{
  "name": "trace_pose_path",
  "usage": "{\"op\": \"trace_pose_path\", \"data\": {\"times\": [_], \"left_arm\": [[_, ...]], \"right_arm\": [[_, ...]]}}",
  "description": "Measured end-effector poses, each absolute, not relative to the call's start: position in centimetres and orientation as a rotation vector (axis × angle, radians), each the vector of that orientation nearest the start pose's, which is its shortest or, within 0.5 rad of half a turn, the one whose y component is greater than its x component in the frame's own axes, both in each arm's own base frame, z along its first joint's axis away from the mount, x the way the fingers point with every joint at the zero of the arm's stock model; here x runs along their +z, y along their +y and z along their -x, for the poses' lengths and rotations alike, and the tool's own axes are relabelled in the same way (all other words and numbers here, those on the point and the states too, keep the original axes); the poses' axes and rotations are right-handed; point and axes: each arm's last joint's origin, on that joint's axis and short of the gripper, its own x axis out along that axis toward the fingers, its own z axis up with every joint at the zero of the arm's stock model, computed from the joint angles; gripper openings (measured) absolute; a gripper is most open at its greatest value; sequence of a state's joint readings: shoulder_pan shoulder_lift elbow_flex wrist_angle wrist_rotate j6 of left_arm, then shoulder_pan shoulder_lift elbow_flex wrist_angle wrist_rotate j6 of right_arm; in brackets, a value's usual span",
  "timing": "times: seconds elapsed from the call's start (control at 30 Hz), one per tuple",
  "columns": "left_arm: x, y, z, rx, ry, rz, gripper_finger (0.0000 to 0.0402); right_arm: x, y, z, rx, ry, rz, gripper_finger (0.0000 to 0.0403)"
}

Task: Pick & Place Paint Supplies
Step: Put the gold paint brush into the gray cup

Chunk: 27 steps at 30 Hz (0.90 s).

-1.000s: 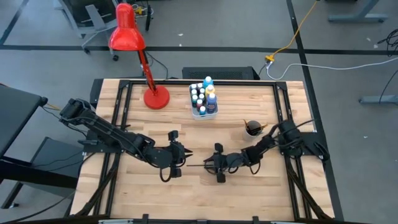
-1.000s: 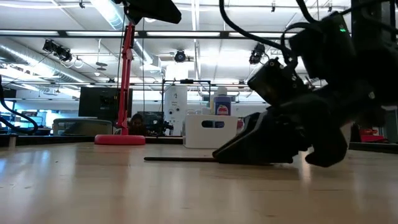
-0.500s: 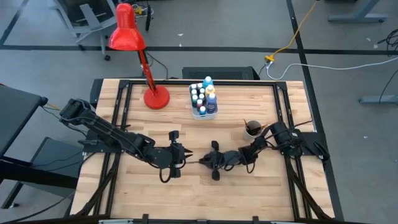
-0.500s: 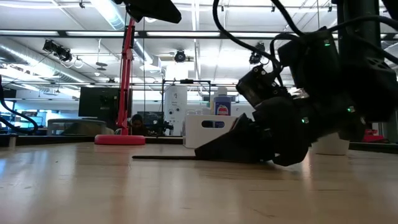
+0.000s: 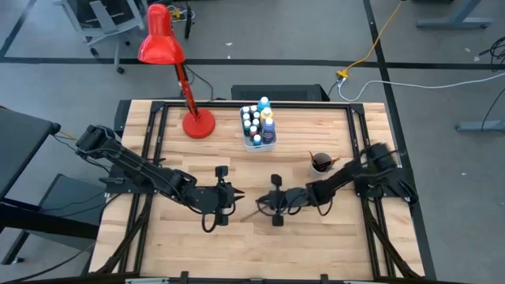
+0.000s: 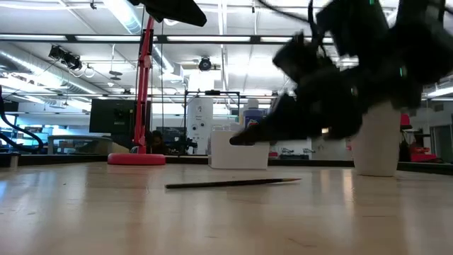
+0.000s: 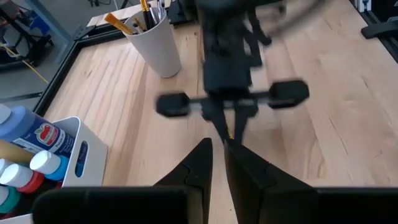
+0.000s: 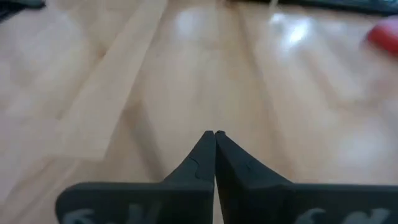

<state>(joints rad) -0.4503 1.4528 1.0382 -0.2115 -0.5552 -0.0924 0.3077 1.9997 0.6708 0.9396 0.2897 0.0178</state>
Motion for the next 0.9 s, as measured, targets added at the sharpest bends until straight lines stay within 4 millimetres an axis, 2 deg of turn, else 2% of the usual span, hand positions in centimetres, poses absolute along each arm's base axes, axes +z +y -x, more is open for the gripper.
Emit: {"op": "trace_pose_path", "data": {"times": [0.13,0.23,0.3,0.47,0.63,0.73,0.9], "left_arm": [[26.8,-12.2,-28.8,0.127,0.543,-0.212,0.0052],[26.8,-12.2,-28.8,0.127,0.543,-0.213,0.0052],[26.8,-12.2,-28.8,0.127,0.543,-0.213,0.0052],[26.8,-12.2,-28.8,0.127,0.543,-0.212,0.0052],[26.8,-12.2,-28.8,0.122,0.543,-0.210,0.0052],[26.8,-12.2,-28.8,0.120,0.544,-0.210,0.0052],[26.8,-12.1,-28.8,0.124,0.544,-0.207,0.0052]], "right_arm": [[11.9,9.2,-31.4,-0.012,0.415,0.138,0.0000],[14.7,9.4,-30.6,0.018,0.386,0.167,0.0000],[15.5,9.7,-30.4,0.097,0.386,0.177,0.0000],[14.2,10.0,-30.1,0.215,0.476,0.147,0.0029],[12.1,9.7,-29.6,0.168,0.642,0.145,0.0093],[11.3,9.9,-28.8,0.205,0.746,0.178,0.0133],[12.1,11.1,-27.6,0.316,0.788,0.248,0.0182]]}}
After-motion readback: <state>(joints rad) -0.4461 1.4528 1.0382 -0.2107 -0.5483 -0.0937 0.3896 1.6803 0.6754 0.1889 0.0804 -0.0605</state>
